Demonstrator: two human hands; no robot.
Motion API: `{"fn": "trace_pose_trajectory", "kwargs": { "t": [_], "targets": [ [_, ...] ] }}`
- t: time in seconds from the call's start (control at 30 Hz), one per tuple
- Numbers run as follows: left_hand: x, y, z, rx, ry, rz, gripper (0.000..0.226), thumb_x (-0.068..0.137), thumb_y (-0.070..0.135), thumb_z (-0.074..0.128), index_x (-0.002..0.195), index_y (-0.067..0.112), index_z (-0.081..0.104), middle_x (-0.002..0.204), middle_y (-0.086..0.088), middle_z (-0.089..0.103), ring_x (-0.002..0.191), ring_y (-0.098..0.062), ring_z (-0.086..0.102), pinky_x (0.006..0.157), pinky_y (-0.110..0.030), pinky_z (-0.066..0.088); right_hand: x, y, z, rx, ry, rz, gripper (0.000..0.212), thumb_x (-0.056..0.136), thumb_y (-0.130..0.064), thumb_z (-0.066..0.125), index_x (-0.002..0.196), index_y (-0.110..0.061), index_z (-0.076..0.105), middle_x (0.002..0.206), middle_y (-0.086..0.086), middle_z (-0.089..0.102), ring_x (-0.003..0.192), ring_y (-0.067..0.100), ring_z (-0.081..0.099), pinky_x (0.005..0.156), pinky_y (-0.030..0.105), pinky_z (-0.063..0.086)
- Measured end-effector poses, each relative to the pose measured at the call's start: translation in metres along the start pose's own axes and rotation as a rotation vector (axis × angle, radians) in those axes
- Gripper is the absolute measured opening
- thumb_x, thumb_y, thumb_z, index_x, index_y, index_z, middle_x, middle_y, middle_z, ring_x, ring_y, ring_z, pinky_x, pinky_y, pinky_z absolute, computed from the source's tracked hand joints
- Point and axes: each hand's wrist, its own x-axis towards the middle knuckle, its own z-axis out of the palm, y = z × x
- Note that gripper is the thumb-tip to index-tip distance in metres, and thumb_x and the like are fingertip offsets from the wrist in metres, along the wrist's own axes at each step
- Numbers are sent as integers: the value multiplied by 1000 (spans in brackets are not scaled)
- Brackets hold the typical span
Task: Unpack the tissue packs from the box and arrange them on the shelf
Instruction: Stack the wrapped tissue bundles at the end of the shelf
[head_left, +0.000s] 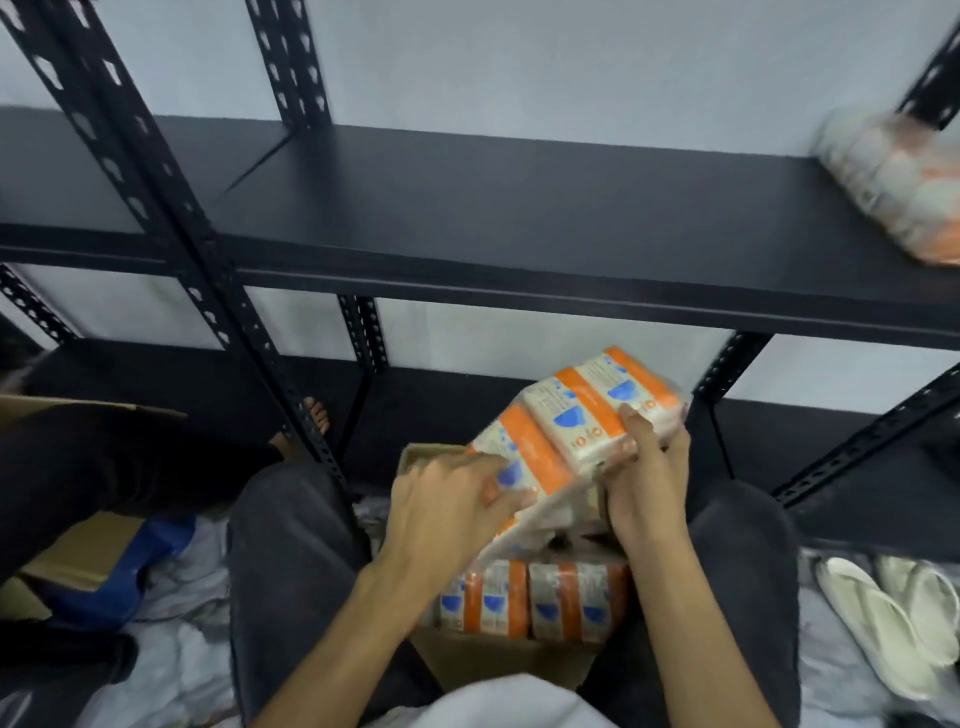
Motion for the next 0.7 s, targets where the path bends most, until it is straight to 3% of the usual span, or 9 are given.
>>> {"fn": "trace_pose_trajectory", "kwargs": {
  "t": [0.07, 0.13, 0.2, 0.27, 0.43, 0.57, 0.7],
  "targets": [
    [7, 0, -6, -195, -30, -115, 52, 75, 80, 60, 94, 33, 75, 104, 19, 68, 92, -3, 62, 84, -26, 50, -10, -14, -7, 23, -5, -12, 58, 92, -15, 72, 144, -24, 47, 129, 8, 70, 113, 28, 70, 88, 47, 58],
    [21, -3, -14, -437, -129, -225, 59, 76, 82, 60, 115, 39, 63, 124, 21, 56, 111, -1, 56, 96, -33, 49, -18, -25, -11, 52, -11, -3, 53, 94, -17, 70, 142, -25, 48, 129, 7, 70, 114, 27, 70, 88, 44, 57],
    [38, 2, -27, -717, -327, -305, 62, 80, 72, 66, 133, 45, 48, 131, 17, 57, 113, -2, 61, 93, -36, 56, -24, -38, -5, 71, -25, -6, 52, 95, -20, 69, 142, -24, 48, 129, 7, 70, 114, 26, 70, 89, 44, 57],
    [53, 14, -39, -879, -447, -292, 56, 87, 57, 68, 137, 45, 47, 120, 9, 70, 100, -8, 72, 84, -40, 61, -25, -57, 7, 55, -64, -42, 52, 95, -23, 68, 142, -24, 46, 129, 6, 69, 116, 26, 69, 93, 46, 57],
    [97, 48, -79, -980, -283, -223, 25, 93, 46, 62, 114, 36, 69, 99, 9, 78, 90, -11, 76, 78, -32, 60, -12, -121, 45, -76, -186, -176, 54, 98, -31, 66, 146, -18, 47, 134, 10, 67, 122, 30, 65, 95, 46, 56],
    [127, 65, -106, -1042, -223, -159, 25, 95, 37, 62, 113, 24, 74, 96, 2, 79, 87, -18, 77, 75, -34, 62, -22, -170, 62, -169, -177, -301, 47, 95, -27, 70, 138, -23, 54, 123, 4, 73, 110, 26, 72, 89, 46, 59],
    [160, 74, -116, -958, -125, -130, 23, 94, 44, 66, 112, 33, 74, 94, 9, 78, 86, -11, 76, 77, -36, 61, -2, -206, 93, -246, -198, -477, 39, 94, -23, 72, 131, -21, 59, 118, 1, 75, 104, 20, 74, 84, 42, 60]
  ]
}}
